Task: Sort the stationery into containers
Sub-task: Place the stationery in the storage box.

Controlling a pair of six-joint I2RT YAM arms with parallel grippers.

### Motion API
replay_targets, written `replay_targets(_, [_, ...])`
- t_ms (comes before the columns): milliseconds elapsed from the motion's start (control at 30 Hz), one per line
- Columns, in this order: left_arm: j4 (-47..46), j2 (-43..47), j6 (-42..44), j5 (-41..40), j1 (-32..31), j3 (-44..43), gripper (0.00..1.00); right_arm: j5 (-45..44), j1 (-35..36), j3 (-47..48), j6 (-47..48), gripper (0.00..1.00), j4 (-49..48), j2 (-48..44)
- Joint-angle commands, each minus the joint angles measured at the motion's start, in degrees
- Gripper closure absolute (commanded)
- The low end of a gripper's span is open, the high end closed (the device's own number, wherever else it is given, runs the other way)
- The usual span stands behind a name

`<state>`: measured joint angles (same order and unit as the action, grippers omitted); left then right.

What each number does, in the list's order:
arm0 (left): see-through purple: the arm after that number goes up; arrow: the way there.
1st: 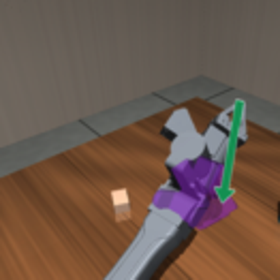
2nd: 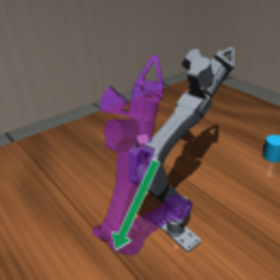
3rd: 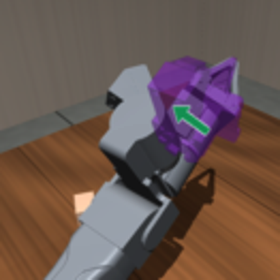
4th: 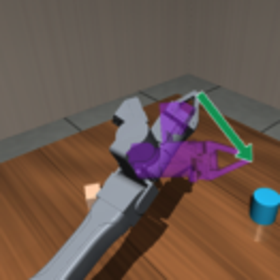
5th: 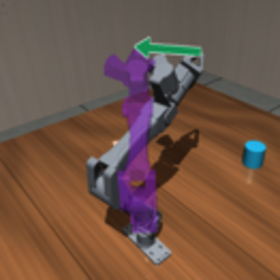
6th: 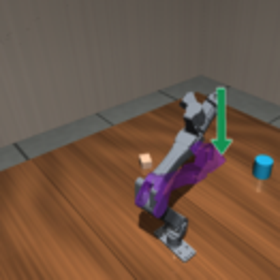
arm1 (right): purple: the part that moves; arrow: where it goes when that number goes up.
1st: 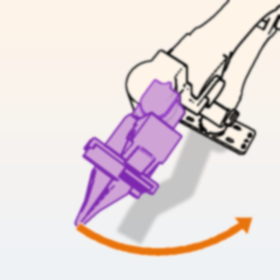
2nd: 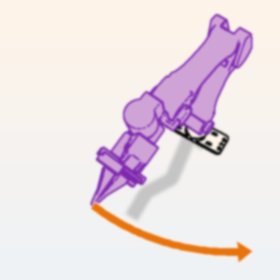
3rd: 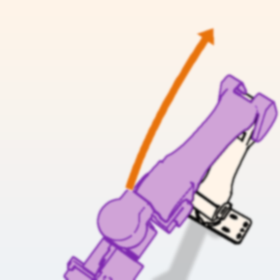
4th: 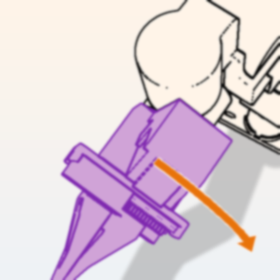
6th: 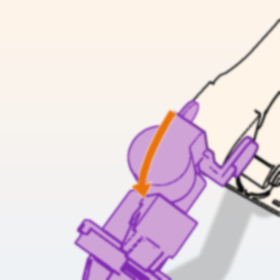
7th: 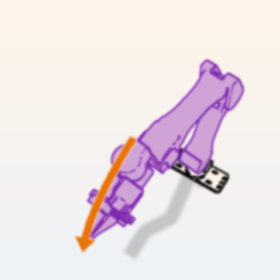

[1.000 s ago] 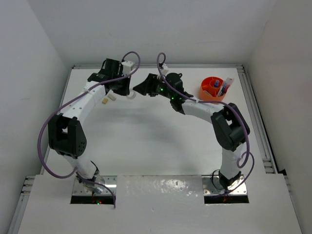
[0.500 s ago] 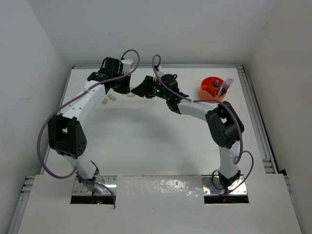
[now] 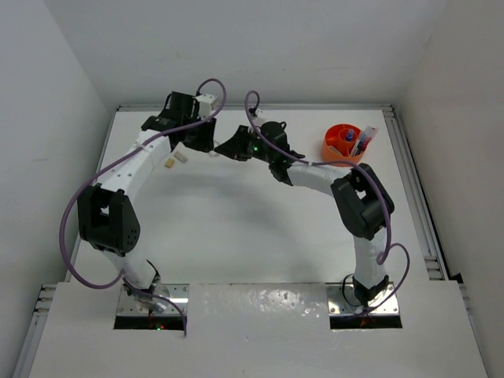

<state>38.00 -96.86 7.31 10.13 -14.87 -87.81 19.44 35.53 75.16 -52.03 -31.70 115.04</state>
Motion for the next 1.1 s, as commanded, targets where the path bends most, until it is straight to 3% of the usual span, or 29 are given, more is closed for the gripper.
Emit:
replay_targets(0, [-1.2,0.2,-1.0,0.9,-0.6,-2.0,0.31,0.5,-1.1,-1.7,9.2,1.00,0.6,-6.6])
replay_targets(33, [-1.0,0.4,-0.9,1.1,-0.2,-2.2,0.12,0.6,-1.9,-2.0,11.5,1.00,2.5,-7.8])
replay_targets(67, [-0.1,0.7,-0.7,1.6,-0.1,-2.5,0.01,1.0,-2.6,-2.9,17.0,1.00,7.2,-10.5])
replay_targets(133, [1.6,1.0,0.8,4.9,1.3,-3.6,0.00,3.4,-6.5,-2.4,22.6,1.00,13.8,-12.8])
replay_targets(267, [7.4,3.2,8.1,13.8,5.2,-7.3,0.00,3.7,-13.5,2.3,43.5,1.00,38.9,-18.0])
replay_targets(367, [6.1,5.7,10.2,16.6,7.4,-2.9,0.00,-5.1,-17.9,1.9,59.3,1.00,47.7,-22.7])
replay_targets(467, [2.0,7.2,6.6,18.3,8.4,4.3,0.00,-13.0,-22.1,3.0,70.9,1.00,53.5,-24.6])
replay_targets(600, [-0.7,7.9,3.9,20.7,8.5,8.8,0.00,-16.4,-26.3,3.2,77.6,1.00,55.5,-23.6])
replay_targets(767, [0.8,8.3,6.7,18.8,8.7,8.2,0.00,-22.0,-26.2,2.0,77.4,1.00,52.4,-23.6])
replay_targets(867, [2.0,9.1,10.9,16.1,9.2,9.1,0.00,-22.0,-26.1,-0.7,76.0,1.00,47.9,-25.1])
replay_targets(1067, [0.0,14.1,20.8,13.5,9.1,15.6,0.00,-23.1,-27.6,1.4,76.1,1.00,48.1,-22.2])
